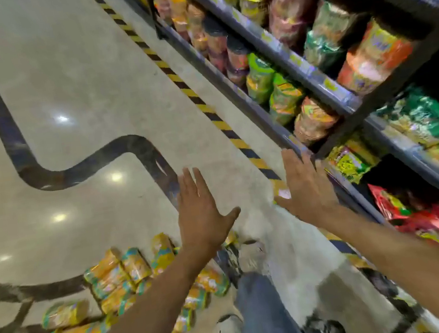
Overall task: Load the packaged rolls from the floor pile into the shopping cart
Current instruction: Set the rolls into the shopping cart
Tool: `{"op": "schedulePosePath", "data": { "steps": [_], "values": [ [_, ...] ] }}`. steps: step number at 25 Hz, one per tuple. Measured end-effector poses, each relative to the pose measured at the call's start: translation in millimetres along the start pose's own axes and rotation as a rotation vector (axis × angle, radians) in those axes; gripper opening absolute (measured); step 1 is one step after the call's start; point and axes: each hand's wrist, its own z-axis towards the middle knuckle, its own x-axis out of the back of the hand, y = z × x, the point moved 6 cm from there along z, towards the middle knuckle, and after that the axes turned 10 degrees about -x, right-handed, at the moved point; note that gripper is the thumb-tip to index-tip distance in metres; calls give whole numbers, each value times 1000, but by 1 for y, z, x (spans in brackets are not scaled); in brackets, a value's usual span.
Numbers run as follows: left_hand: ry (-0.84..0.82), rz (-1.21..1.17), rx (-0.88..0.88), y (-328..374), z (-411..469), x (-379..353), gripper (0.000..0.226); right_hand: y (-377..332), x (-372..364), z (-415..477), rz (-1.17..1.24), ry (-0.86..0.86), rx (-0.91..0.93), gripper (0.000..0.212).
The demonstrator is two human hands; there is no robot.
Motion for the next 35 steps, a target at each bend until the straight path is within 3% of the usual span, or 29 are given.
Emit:
{"op": "schedulePosePath", "data": {
  "steps": [5,10,14,16,19,23,27,31,35],
  "values": [
    [-124,-42,135,-98,80,-202,108,21,-197,128,-145,-139,-52,96],
    [-181,-136,373,-184,111,-375,113,63,-365,211,-127,-208,-144,100],
    [-149,-188,504,-213,106,-458,120,87,-457,240,-170,-262,-159,96],
    [-54,-175,560,-218,100,-468,118,90,-473,249,-153,-153,-121,93],
    [19,-130,596,-222,95,-468,110,93,-480,258,-102,25,-88,87],
    [17,-156,609,-221,97,-458,104,89,-472,248,-105,60,-87,81],
    [104,-243,512,-192,100,-409,100,66,-431,216,123,-121,-193,88],
    [190,-363,388,-132,107,-316,99,39,-326,183,518,-108,-398,86],
    [273,-437,211,-57,112,-180,93,23,-169,151,665,-57,-501,78]
  ]
}}
